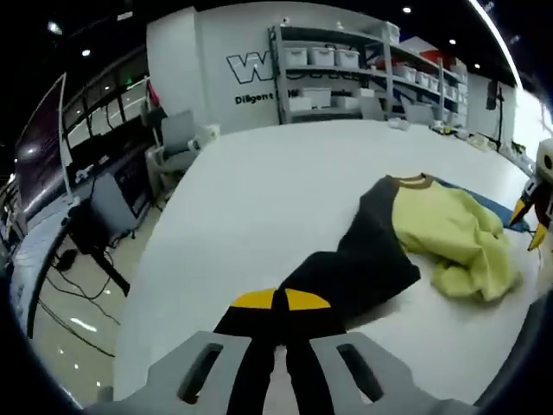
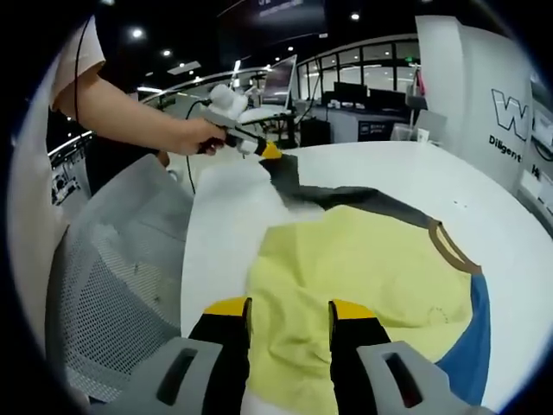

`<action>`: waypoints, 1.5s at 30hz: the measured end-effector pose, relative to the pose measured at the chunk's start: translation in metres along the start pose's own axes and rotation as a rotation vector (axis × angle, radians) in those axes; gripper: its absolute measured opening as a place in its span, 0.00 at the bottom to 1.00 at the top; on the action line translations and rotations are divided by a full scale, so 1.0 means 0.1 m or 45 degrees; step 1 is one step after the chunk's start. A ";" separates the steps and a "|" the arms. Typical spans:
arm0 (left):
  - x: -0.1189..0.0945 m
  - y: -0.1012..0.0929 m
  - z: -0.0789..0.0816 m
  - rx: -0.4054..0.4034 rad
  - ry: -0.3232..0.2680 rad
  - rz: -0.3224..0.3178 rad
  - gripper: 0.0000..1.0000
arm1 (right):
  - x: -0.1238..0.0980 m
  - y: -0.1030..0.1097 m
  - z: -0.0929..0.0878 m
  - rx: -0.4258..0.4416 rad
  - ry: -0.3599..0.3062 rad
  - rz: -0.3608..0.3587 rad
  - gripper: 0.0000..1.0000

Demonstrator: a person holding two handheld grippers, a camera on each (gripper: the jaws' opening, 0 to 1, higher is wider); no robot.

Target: Fold the garment on the visible template until the final outline fits inside the template.

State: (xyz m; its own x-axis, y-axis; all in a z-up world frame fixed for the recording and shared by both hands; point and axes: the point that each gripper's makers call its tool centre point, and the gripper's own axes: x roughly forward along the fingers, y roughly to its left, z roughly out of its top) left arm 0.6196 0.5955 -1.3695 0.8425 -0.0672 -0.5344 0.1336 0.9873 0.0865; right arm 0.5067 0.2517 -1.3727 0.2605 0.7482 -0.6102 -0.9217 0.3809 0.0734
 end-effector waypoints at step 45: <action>0.06 0.28 -0.10 0.170 0.027 -0.042 0.00 | 0.00 0.00 -0.08 0.031 0.017 -0.026 0.30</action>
State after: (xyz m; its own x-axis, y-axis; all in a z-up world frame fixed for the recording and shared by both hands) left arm 0.6239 0.6243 -1.3786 0.8255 -0.0946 -0.5565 0.2304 0.9564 0.1792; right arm 0.5044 0.2478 -1.3787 0.2749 0.7328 -0.6225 -0.9090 0.4090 0.0800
